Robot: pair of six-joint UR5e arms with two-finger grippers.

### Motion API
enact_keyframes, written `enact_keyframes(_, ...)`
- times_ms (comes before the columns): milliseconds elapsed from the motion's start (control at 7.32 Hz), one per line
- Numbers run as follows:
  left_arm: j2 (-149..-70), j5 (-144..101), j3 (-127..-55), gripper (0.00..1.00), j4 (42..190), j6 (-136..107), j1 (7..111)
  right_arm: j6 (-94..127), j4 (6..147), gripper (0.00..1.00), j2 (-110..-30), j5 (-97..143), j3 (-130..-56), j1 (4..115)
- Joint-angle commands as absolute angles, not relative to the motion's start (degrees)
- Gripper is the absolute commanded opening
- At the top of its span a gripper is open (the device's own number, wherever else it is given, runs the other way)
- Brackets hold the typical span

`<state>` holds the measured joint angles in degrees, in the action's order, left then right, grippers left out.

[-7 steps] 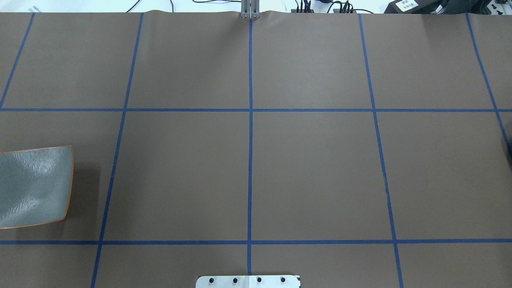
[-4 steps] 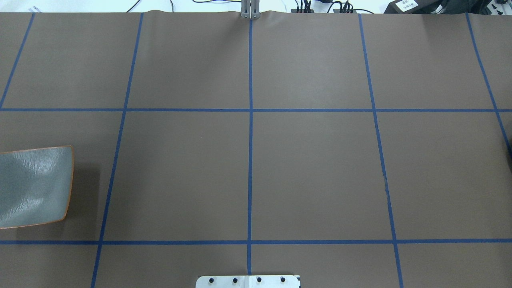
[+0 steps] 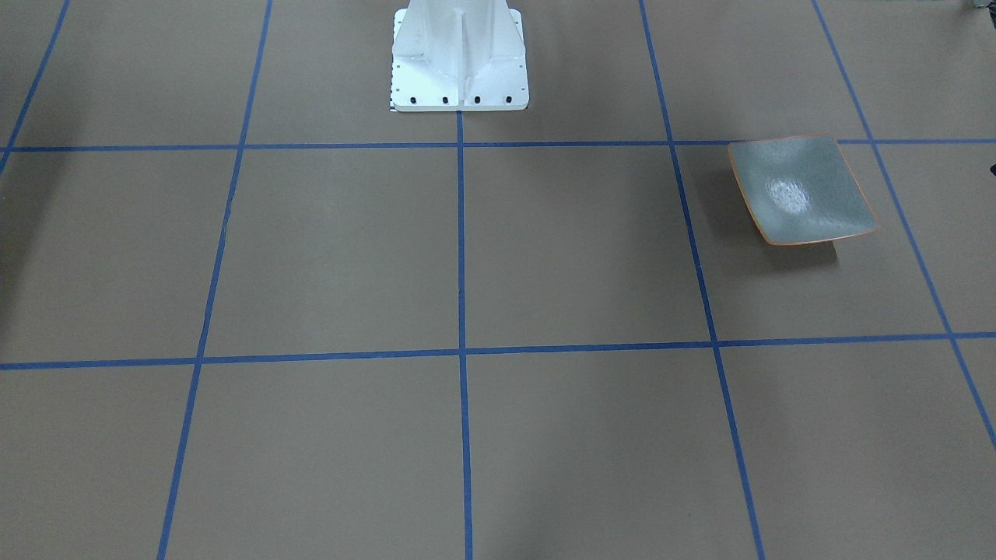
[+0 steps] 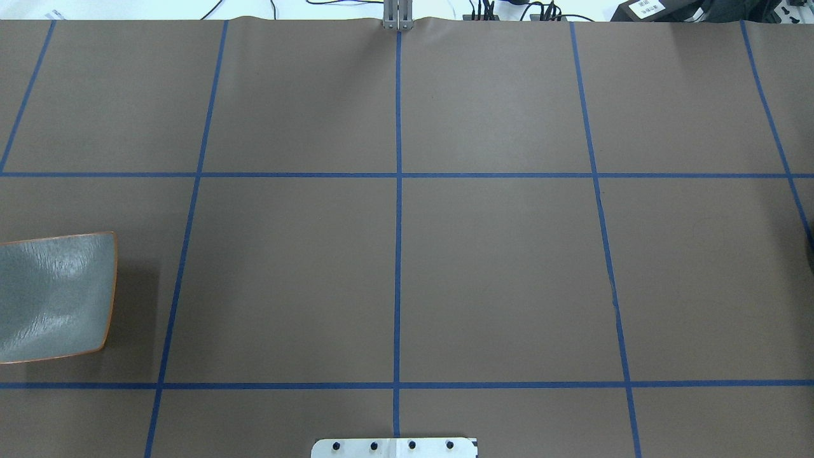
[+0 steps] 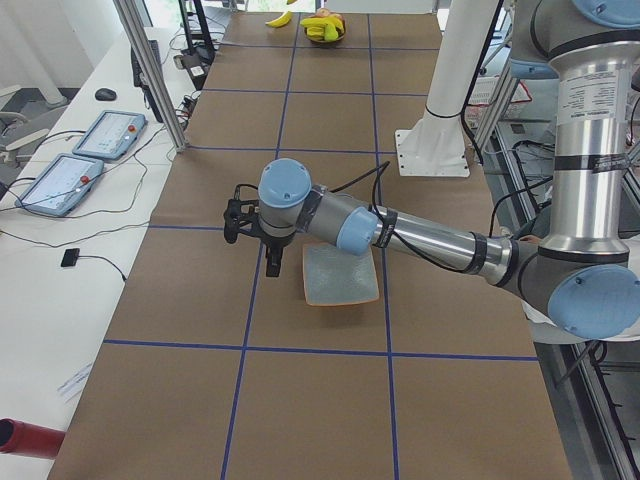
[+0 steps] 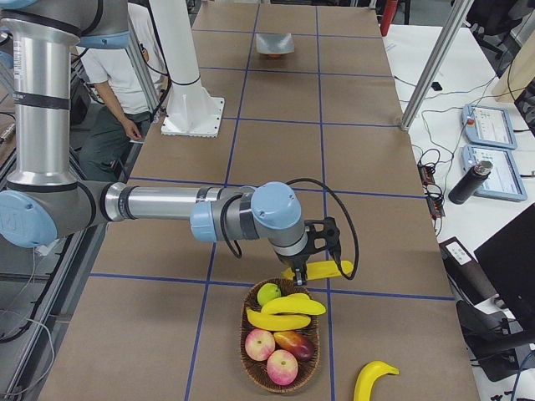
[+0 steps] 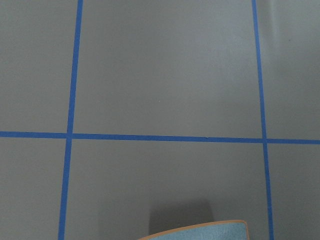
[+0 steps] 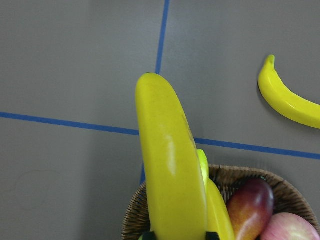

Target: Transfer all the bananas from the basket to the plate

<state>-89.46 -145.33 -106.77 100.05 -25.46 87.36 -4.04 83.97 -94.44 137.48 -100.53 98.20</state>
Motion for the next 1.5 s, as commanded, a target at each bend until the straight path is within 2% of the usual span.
enact_keyframes(0, -94.73, -145.55, -105.03, 1.00, 100.02, -32.49, 84.66, 10.11, 84.46, 0.00, -89.50, 138.60, -104.83, 89.95)
enact_keyframes(956, -121.34, -148.71, -97.14, 0.99, 105.00, -69.93, 68.13, 55.07, 84.46, 0.00, -67.09, 137.81, -112.06, 64.72)
enact_keyframes(1365, -123.84, -141.28, -93.96, 0.99, 125.18, -90.27, 60.06, 60.97, 84.46, 0.00, -60.93, 135.37, -112.15, 56.80)
